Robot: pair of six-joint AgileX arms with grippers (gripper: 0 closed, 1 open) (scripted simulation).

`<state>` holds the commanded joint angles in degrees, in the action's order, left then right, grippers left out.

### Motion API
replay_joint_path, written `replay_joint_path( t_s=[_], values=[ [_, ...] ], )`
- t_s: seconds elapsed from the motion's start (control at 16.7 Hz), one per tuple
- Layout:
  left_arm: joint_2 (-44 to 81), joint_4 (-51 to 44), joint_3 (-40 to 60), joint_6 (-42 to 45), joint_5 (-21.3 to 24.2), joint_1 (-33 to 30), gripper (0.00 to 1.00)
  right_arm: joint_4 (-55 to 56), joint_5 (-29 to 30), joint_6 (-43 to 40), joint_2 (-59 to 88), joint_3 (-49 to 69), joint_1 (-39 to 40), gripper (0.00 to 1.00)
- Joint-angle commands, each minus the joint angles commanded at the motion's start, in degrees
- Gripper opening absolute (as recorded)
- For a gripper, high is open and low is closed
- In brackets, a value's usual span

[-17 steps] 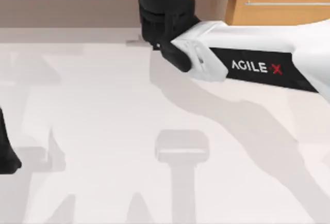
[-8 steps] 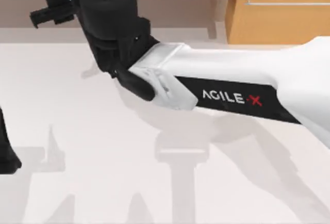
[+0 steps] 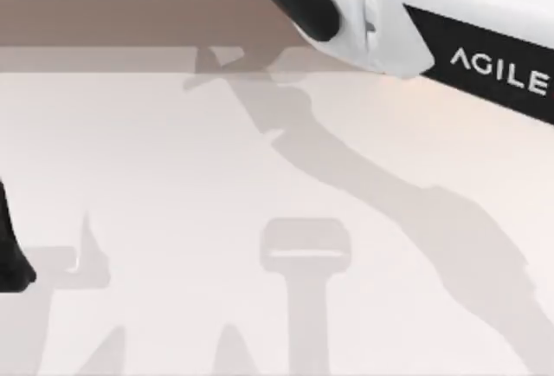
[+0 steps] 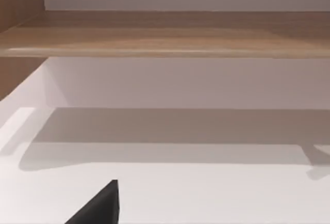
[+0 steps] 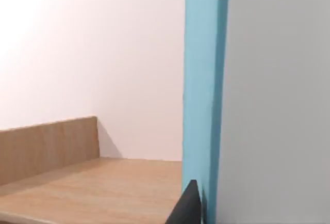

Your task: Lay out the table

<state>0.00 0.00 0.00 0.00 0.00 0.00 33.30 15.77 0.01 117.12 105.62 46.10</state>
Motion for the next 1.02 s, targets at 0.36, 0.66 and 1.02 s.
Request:
replay_joint_path(
  t_s=[0.36,0.66,1.02],
  values=[
    [0.0,0.0,0.0,0.0,0.0,0.0,1.0,1.5,-8.7,8.2,-8.9,1.7,-22.5,0.0],
    [0.0,0.0,0.0,0.0,0.0,0.0,1.0,1.1,-15.1,18.1,-13.2,-4.3,-46.0,0.0],
    [0.0,0.0,0.0,0.0,0.0,0.0,1.0,-0.1,-22.6,34.1,-13.3,-18.8,-73.1,0.0]
  ],
)
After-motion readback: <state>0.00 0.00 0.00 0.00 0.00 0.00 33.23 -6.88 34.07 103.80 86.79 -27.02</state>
